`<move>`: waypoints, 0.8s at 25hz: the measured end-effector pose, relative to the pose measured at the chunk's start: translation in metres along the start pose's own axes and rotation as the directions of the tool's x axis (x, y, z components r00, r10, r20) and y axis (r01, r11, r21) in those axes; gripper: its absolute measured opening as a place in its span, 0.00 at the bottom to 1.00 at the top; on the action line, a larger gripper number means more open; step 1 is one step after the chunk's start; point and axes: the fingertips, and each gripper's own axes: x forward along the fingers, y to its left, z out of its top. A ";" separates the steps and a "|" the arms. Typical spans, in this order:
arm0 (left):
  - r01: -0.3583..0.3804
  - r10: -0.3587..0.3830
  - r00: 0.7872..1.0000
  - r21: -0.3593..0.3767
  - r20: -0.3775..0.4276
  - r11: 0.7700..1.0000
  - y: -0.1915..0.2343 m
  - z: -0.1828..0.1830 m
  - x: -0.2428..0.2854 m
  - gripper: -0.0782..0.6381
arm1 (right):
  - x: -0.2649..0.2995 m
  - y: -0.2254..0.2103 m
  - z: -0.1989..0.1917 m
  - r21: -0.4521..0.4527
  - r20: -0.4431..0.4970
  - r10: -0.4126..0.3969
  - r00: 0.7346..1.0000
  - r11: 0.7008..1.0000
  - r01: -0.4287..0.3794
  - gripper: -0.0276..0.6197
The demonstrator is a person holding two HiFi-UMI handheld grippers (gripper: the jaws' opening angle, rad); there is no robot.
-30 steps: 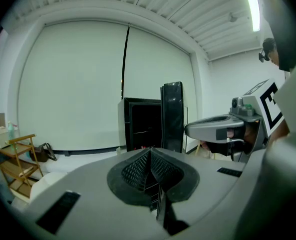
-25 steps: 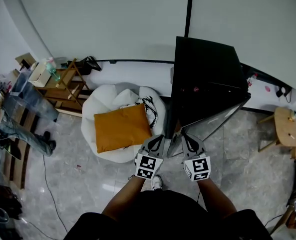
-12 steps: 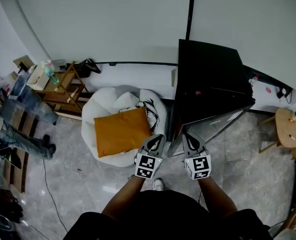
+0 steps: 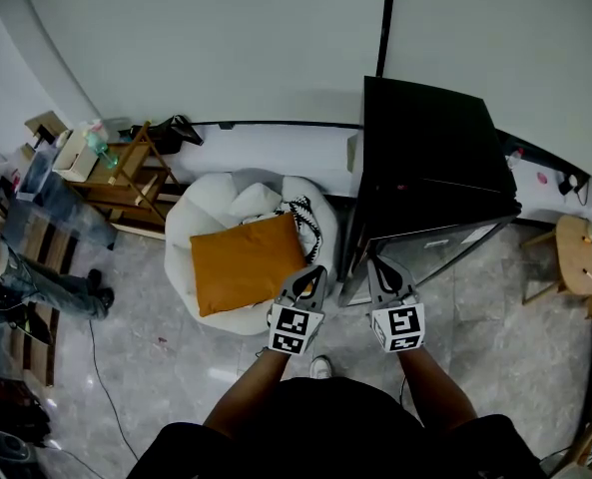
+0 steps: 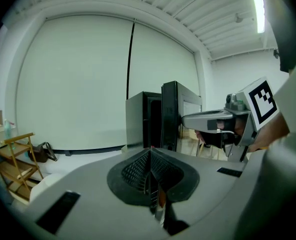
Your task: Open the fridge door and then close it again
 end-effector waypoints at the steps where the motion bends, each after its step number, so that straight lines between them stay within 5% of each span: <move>1: -0.001 0.001 1.000 -0.002 0.000 1.000 0.002 0.000 0.000 0.14 | 0.002 0.000 0.000 0.000 0.001 -0.001 1.000 1.000 0.001 0.06; 20: -0.007 0.007 1.000 -0.001 -0.024 1.000 0.021 -0.008 0.012 0.14 | 0.044 -0.018 0.004 -0.009 0.009 -0.016 1.000 1.000 0.016 0.06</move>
